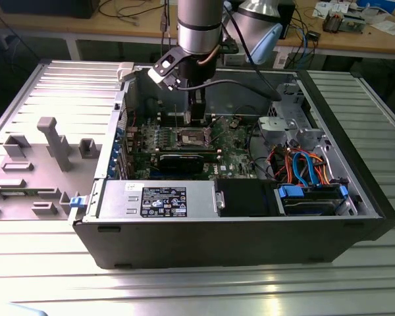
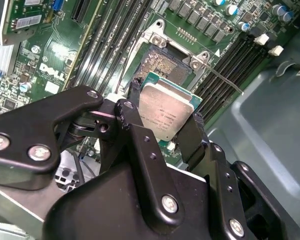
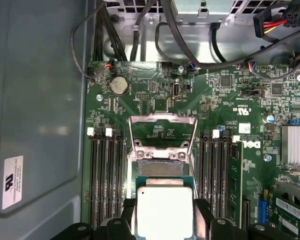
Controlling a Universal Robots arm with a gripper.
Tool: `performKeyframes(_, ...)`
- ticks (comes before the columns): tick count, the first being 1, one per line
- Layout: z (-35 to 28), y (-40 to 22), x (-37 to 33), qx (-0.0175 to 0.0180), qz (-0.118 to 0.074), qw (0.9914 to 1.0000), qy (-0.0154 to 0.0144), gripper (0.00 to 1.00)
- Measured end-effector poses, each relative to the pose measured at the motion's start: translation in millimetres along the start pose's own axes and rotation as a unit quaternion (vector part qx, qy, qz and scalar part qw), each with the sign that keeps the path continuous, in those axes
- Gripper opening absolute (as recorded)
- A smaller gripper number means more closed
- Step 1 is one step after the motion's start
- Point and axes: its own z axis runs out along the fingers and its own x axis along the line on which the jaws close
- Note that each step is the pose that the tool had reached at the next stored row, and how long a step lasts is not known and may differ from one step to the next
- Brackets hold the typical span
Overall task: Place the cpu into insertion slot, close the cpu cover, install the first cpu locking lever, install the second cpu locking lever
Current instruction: 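Place the cpu into insertion slot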
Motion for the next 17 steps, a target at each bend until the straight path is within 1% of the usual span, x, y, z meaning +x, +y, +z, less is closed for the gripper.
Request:
performKeyframes(5,10.5,-0.2,-0.2,0.0,0.0,1.0,0.0,0.55)
performKeyframes(11,20.7,-0.4,-0.4,0.0,0.0,1.0,0.0,0.55)
performKeyframes(12,22.8,-0.4,-0.5,0.0,0.0,1.0,0.0,0.55)
performKeyframes(13,26.7,-0.4,-0.5,0.0,0.0,1.0,0.0,0.55)
performKeyframes(17,28.3,-0.4,-0.1,-0.0006,0.0,1.0,0.0,0.55)
